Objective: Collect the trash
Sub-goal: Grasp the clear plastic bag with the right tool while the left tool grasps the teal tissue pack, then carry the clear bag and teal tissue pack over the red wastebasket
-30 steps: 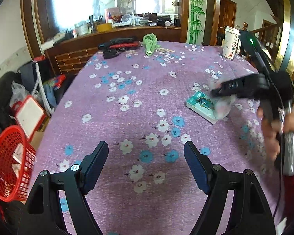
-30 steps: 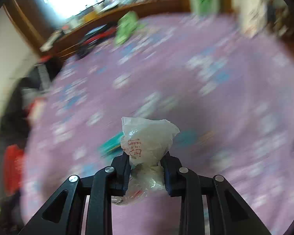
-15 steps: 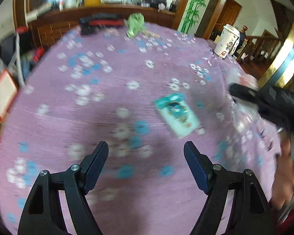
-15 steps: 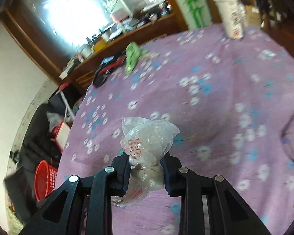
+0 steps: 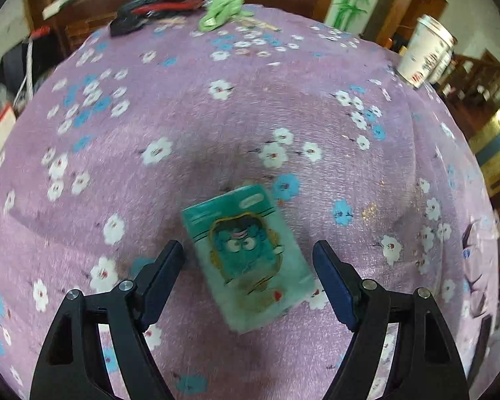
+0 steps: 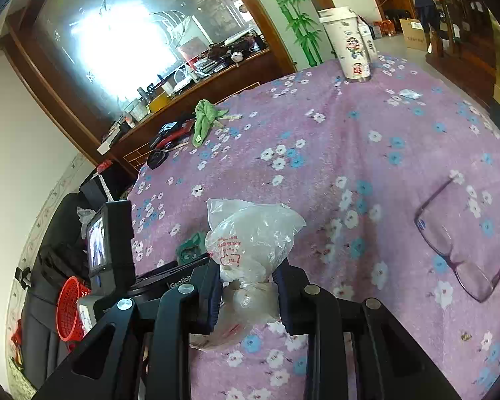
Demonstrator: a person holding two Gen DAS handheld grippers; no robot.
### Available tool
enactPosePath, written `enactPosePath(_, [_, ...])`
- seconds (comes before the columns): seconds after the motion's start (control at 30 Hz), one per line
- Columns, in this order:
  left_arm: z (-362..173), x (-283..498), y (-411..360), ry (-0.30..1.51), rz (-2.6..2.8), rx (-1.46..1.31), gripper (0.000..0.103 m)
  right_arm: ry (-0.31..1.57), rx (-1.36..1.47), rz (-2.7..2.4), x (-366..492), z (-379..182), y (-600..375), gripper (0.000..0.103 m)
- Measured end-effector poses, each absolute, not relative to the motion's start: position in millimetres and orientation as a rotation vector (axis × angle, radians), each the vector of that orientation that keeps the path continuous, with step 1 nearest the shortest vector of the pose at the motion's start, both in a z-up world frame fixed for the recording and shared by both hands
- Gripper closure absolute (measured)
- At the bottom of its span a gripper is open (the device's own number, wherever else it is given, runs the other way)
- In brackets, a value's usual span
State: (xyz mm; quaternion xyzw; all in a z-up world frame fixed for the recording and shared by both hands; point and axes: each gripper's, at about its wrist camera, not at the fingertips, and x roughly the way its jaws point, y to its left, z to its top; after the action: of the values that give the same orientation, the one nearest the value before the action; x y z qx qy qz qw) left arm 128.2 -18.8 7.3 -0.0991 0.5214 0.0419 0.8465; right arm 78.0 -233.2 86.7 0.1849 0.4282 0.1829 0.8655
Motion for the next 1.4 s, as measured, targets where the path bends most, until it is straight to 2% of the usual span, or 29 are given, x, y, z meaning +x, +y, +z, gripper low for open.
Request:
enactPosePath(0.07, [8.0,125.0,-21.3,1.078,0.098,-0.167,0.037,0.898,0.384,0.385,74.6,85.1,-234.9,0.073])
enactPosePath(0.1, [8.8,122.2,-21.3,1.065,0.097,-0.147,0.048,0.901,0.388,0.387,73.2,84.1,-235.1,0.073])
enactPosePath(0.43, [18.9,73.8,2.4,0.978,-0.038,-0.135,0.076,0.903,0.333,0.436,48.0,80.6,-200.3,0.073])
enactPosePath(0.87, [60.0,-14.3,50.7,0.838,-0.052,-0.128,0.078,0.904,0.221,0.48,20.5,74.3,-130.7,0.073])
enactPosePath(1.4, [80.4,-84.9,166.0,0.744,0.107,-0.219,0.078,0.947,0.074,0.617,-2.1,71.8,-25.4,0.073])
